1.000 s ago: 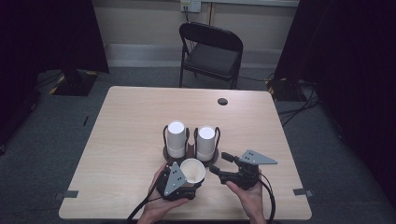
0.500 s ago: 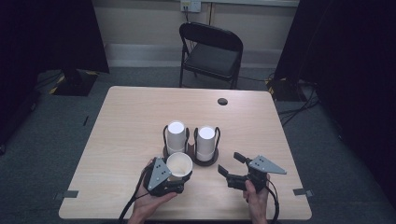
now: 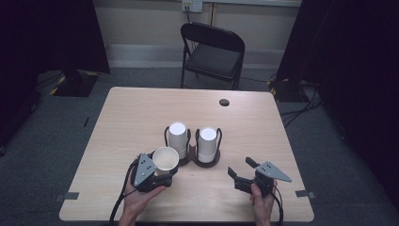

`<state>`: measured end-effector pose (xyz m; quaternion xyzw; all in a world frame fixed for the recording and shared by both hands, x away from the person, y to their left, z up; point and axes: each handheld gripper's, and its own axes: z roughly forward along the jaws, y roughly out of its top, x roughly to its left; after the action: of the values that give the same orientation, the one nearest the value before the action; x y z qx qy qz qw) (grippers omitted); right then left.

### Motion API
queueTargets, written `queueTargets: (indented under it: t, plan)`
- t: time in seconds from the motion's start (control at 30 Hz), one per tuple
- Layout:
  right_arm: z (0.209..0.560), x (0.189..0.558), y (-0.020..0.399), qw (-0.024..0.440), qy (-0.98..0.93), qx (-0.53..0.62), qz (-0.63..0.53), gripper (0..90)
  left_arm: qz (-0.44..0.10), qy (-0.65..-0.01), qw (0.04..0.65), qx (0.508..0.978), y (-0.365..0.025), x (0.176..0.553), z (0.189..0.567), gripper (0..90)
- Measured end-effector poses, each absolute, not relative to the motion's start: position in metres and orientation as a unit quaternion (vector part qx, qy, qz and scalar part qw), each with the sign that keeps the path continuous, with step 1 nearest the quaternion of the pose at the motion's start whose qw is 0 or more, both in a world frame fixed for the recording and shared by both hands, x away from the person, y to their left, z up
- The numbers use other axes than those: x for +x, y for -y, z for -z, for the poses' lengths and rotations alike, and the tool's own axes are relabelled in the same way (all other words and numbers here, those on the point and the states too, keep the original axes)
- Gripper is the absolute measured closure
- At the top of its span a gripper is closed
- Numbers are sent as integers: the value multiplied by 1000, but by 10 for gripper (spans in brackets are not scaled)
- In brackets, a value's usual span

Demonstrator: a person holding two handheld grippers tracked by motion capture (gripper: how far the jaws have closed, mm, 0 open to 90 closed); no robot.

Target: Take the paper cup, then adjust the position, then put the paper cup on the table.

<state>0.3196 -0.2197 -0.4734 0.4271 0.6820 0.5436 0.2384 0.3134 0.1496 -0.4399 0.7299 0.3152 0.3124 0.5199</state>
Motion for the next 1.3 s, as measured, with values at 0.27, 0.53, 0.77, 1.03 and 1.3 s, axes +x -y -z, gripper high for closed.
queueTargets:
  t: [0.27,0.53,0.77,1.03,1.3]
  plan:
    - [482,321,226,246,-678,437,-537,138,-325,-328,534,708,-164,323,430,217]
    - [490,323,228,261,-670,445,-534,137,-337,-356,538,685,-181,334,424,218]
    - [494,324,225,268,-662,446,-539,136,-340,-376,533,678,-192,349,424,217]
    - [494,324,226,274,-658,449,-540,135,-328,-412,537,659,-204,370,428,218]
    - [494,324,226,273,-657,449,-540,136,-328,-423,530,658,-205,386,432,219]
